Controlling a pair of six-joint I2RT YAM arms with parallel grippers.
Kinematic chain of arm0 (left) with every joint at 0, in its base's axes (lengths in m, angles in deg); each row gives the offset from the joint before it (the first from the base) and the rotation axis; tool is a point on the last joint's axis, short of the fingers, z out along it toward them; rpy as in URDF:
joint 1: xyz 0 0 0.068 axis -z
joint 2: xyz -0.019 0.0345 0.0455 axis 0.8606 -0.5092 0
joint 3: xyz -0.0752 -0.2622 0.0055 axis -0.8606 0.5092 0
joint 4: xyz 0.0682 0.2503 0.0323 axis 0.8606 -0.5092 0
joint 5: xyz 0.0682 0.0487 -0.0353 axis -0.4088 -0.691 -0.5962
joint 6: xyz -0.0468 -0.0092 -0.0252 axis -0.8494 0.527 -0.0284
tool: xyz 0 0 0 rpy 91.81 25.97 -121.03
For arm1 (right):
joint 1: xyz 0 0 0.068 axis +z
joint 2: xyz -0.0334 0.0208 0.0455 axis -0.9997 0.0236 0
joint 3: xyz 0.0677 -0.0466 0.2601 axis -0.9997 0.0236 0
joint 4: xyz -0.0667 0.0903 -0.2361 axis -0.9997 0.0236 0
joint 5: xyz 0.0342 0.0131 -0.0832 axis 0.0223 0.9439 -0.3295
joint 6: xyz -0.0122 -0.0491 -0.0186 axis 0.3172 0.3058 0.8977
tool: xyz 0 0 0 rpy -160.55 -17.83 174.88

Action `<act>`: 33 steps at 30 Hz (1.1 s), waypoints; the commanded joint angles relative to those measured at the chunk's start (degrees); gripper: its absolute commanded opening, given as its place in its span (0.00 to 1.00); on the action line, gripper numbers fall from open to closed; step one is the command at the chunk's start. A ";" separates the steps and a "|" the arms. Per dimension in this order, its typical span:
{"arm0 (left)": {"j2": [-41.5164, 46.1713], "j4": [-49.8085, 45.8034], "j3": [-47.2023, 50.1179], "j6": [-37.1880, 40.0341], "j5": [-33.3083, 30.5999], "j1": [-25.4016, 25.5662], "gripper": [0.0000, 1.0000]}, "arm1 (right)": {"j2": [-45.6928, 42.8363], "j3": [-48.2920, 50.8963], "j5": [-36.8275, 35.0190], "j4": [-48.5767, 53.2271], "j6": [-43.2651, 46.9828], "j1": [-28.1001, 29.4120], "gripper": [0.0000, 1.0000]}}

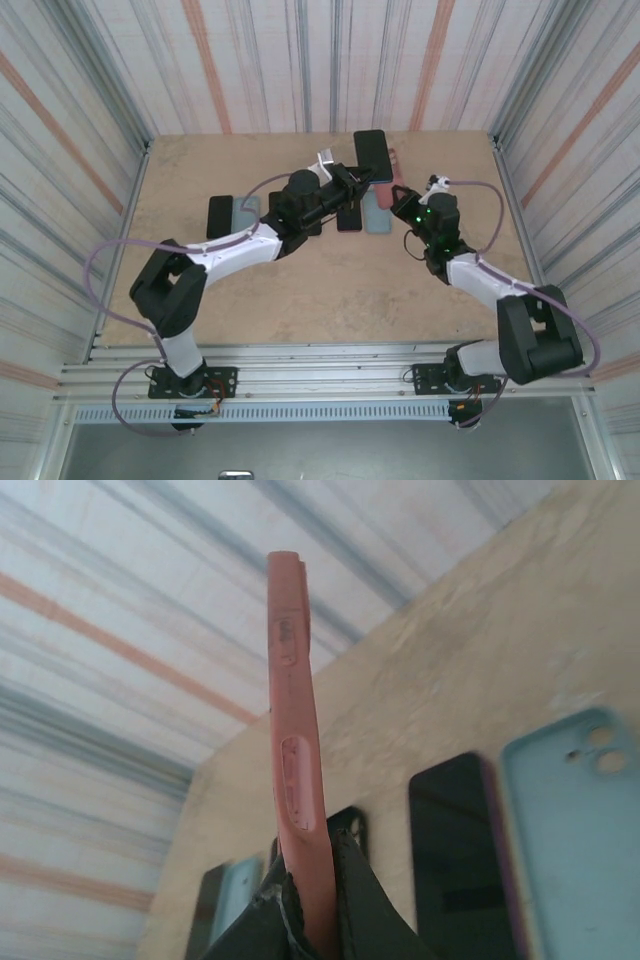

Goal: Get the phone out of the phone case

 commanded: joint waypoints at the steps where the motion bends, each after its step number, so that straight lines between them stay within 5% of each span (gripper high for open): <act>1: -3.16 1.31 -3.61 0.37 1.12 0.58 0.00 | -3.92 -1.26 -1.03 9.49 6.12 -5.19 0.01; 12: -20.64 -6.61 -17.42 2.33 3.09 2.58 0.01 | -8.47 -2.01 2.61 16.72 9.32 -18.31 0.01; 33: -42.41 -24.04 -43.62 7.05 5.51 3.77 0.01 | -1.17 -1.50 6.17 13.06 7.39 -22.98 0.01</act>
